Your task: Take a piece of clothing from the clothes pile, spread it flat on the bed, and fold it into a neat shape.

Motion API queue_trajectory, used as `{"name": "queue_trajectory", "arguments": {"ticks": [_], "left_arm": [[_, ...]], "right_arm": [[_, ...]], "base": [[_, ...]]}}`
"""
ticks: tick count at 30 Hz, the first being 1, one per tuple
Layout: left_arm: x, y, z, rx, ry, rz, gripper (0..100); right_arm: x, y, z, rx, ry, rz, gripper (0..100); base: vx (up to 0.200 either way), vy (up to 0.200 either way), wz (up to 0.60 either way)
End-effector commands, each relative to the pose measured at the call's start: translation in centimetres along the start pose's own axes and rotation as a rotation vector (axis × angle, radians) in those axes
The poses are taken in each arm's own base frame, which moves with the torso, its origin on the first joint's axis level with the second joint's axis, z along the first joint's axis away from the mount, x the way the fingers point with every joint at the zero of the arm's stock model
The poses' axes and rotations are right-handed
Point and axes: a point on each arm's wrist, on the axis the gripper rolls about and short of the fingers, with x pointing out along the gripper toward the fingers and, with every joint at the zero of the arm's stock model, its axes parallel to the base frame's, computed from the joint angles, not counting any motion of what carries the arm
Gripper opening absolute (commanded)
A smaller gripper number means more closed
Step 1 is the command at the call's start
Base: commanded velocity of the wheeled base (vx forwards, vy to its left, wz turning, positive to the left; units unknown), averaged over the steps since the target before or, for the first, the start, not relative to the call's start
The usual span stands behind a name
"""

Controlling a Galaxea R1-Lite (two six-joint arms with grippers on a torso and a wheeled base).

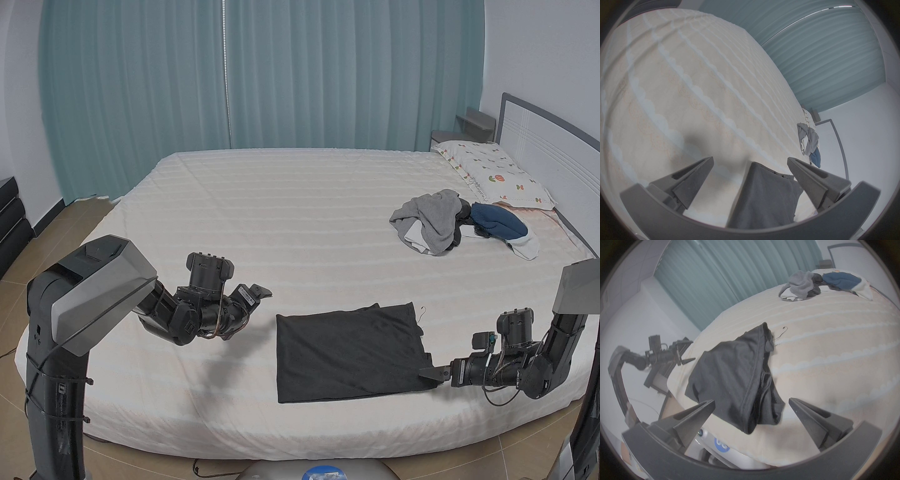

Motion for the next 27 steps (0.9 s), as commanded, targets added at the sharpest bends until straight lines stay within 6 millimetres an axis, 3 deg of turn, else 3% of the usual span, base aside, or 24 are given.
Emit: {"name": "queue_trajectory", "arguments": {"ticks": [1,9,15,19,24,27], "left_arm": [[-0.4,-0.6,-0.1,-0.036,0.008,-0.02,100],[-0.7,-1.1,-0.7,-0.034,0.027,-0.023,100],[-0.5,-1.4,-1.1,-0.023,0.034,-0.028,100],[0.3,-0.8,-1.8,0.03,0.04,-0.011,100],[1.1,0.0,-1.3,0.091,-0.015,0.032,100],[0.9,0.5,-0.8,0.082,-0.036,0.049,100]], "right_arm": [[0.0,0.5,1.6,0.034,-0.063,0.019,100],[0.9,0.6,3.4,0.157,-0.116,0.048,100],[2.7,1.0,4.7,0.229,-0.136,0.083,100],[4.7,1.5,5.2,0.239,-0.136,0.111,100],[9.8,2.9,4.5,0.211,-0.138,0.076,100],[11.9,3.4,4.1,0.198,-0.151,0.055,100]], "base": [[0.0,-0.2,0.0],[0.0,-0.2,0.0],[0.0,-0.2,0.0],[0.0,-0.15,0.0],[0.0,0.0,0.0],[0.0,0.0,0.0]]}}
